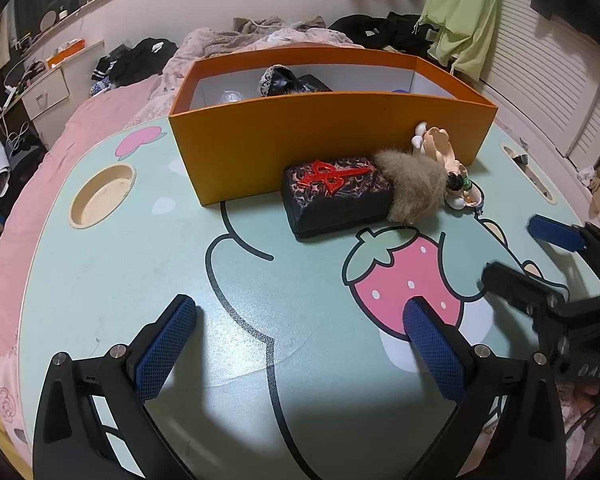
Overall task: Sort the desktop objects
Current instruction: 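Grasp the figurine keychain on the table with the right gripper, then grasp the black red-printed box with the left gripper while the right gripper holds the figurine, then drop black box into orange box with left gripper while right gripper drops figurine, then withdraw both grippers from the orange box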
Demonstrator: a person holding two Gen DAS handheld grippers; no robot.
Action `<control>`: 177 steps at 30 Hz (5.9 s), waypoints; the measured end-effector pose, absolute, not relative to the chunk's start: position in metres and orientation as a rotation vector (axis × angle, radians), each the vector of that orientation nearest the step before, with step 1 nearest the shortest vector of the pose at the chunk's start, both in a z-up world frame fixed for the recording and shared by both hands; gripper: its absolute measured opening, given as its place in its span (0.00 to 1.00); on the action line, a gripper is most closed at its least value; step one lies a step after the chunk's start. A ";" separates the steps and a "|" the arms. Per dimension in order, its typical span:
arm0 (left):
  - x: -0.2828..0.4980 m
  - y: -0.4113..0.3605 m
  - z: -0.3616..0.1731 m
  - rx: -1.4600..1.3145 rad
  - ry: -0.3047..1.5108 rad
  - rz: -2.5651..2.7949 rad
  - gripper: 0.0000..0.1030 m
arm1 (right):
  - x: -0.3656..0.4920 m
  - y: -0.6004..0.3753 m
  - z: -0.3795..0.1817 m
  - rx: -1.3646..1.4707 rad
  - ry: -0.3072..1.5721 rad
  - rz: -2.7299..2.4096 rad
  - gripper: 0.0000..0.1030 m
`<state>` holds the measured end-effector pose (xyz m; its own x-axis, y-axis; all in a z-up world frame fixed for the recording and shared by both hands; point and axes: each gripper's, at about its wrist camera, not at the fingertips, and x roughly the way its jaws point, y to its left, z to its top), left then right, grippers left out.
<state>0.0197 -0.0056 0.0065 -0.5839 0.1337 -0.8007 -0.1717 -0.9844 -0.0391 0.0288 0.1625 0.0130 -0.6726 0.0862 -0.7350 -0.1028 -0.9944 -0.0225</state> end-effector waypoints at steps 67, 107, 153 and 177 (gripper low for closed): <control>-0.047 -0.010 0.040 -1.277 -0.169 2.599 0.62 | 0.040 0.162 0.003 -1.164 0.007 2.849 0.41; 0.004 -0.037 0.037 -1.145 -0.254 2.398 0.46 | 0.040 0.164 0.003 -1.155 0.016 2.836 0.54; -0.034 -0.003 0.123 -0.941 -0.073 2.698 0.59 | -0.003 0.166 0.119 -0.761 0.149 3.023 0.34; -0.016 -0.005 0.010 -1.409 0.014 2.710 0.98 | 0.010 0.158 -0.008 -1.251 -0.039 2.717 0.93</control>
